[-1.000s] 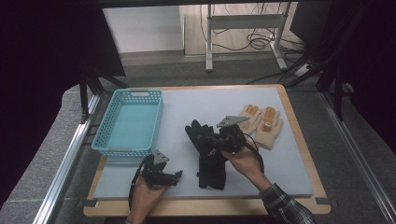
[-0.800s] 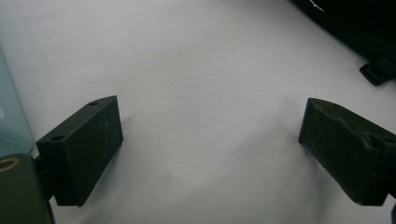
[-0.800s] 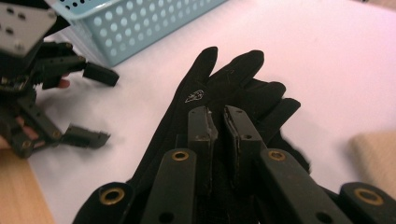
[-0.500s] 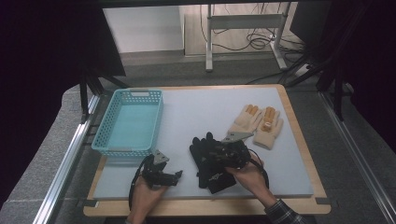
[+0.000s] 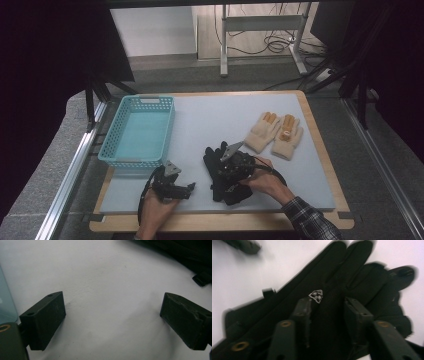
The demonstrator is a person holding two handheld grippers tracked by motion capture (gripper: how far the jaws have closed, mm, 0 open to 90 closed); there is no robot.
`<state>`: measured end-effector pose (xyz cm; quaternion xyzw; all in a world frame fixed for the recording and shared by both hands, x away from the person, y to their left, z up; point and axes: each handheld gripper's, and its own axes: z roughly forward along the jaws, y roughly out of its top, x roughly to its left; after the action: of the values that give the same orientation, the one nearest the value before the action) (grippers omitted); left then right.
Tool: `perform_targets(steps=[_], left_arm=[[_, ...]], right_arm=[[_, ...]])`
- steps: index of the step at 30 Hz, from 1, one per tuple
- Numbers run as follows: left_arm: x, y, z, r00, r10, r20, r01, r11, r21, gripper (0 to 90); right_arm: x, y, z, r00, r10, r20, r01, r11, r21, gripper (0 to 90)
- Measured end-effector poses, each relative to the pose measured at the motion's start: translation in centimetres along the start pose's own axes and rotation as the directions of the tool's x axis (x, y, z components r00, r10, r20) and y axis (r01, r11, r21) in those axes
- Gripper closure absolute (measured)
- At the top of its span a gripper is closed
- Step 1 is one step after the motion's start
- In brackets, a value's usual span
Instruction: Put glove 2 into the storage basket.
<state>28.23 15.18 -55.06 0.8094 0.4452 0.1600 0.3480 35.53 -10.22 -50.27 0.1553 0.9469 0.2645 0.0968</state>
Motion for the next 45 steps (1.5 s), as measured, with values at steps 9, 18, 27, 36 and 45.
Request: perform_targets(steps=[9,18,27,36,45], left_arm=[[0.0,0.0,0.0,1.0,-0.001,0.0,0.001,1.0,0.0,6.6],[0.0,0.0,0.0,1.0,-0.004,-0.001,0.004,1.0,-0.003,6.6],[0.0,0.0,0.0,1.0,0.0,-0.001,0.0,1.0,-0.001,6.6],[0.0,0.0,0.0,1.0,-0.003,-0.001,0.003,1.0,-0.002,6.6],[0.0,0.0,0.0,1.0,-0.001,-0.001,0.001,1.0,-0.002,6.6]], right_arm=[[0.4,0.5,-0.8,0.9928,0.119,0.018,-0.118,0.993,-0.023,82.7],[0.5,0.7,-4.5,0.9328,0.352,0.078,-0.329,0.92,-0.213,82.3],[1.6,0.2,-4.3,0.8292,0.548,0.112,-0.497,0.814,-0.302,81.9],[1.9,-1.6,-2.0,0.7971,0.594,0.108,-0.545,0.785,-0.294,62.9],[-0.2,-3.5,-5.5,0.8719,0.479,0.103,-0.43,0.849,-0.307,60.2]])
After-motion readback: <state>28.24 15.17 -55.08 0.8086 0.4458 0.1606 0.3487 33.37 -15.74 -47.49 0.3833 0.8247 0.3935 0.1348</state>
